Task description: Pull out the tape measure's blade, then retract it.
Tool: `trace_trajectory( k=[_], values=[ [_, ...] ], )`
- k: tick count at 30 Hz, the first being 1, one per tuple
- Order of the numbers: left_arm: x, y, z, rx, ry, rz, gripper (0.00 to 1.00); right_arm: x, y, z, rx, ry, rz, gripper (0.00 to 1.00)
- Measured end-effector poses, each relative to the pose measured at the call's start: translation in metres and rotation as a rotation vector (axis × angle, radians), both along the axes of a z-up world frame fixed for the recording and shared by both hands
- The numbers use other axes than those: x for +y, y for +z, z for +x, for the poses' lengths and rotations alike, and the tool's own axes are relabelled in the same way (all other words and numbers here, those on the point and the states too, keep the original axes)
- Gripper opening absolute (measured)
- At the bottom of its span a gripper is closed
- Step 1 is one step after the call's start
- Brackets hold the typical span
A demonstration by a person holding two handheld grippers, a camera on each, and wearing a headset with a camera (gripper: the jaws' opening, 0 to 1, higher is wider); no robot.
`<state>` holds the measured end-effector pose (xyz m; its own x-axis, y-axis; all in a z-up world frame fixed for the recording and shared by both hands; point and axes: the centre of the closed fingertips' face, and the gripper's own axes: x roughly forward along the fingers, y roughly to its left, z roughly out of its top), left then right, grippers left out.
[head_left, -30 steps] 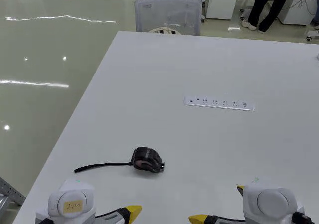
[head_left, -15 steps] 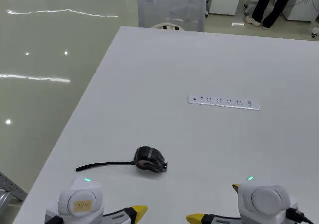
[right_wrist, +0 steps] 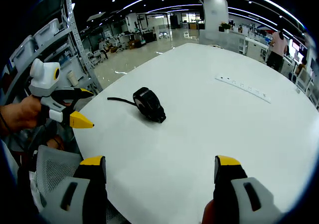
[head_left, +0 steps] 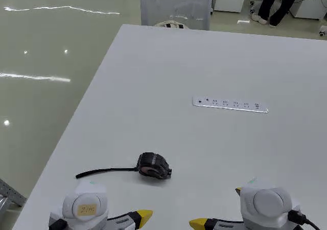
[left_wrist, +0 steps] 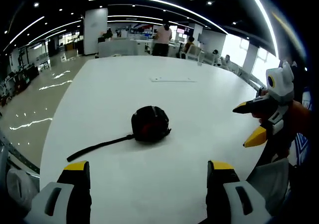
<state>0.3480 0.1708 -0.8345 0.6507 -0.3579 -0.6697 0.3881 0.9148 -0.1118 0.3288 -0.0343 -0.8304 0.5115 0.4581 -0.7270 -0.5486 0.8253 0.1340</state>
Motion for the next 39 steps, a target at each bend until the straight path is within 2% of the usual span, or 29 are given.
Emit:
trace_trajectory(
  k=[9,24,39],
  values=[
    [-0.002,-0.005,0.010,0.005,-0.026,0.005,0.94,0.004,-0.006,0.009,0.005,0.007,-0.004,0.92],
    [-0.006,-0.015,0.033,0.003,-0.072,0.017,0.92,0.007,-0.020,0.026,0.021,0.030,-0.022,0.91],
    [-0.011,-0.028,0.051,0.021,-0.096,0.023,0.91,0.012,-0.034,0.045,0.038,0.058,-0.033,0.90]
  ],
)
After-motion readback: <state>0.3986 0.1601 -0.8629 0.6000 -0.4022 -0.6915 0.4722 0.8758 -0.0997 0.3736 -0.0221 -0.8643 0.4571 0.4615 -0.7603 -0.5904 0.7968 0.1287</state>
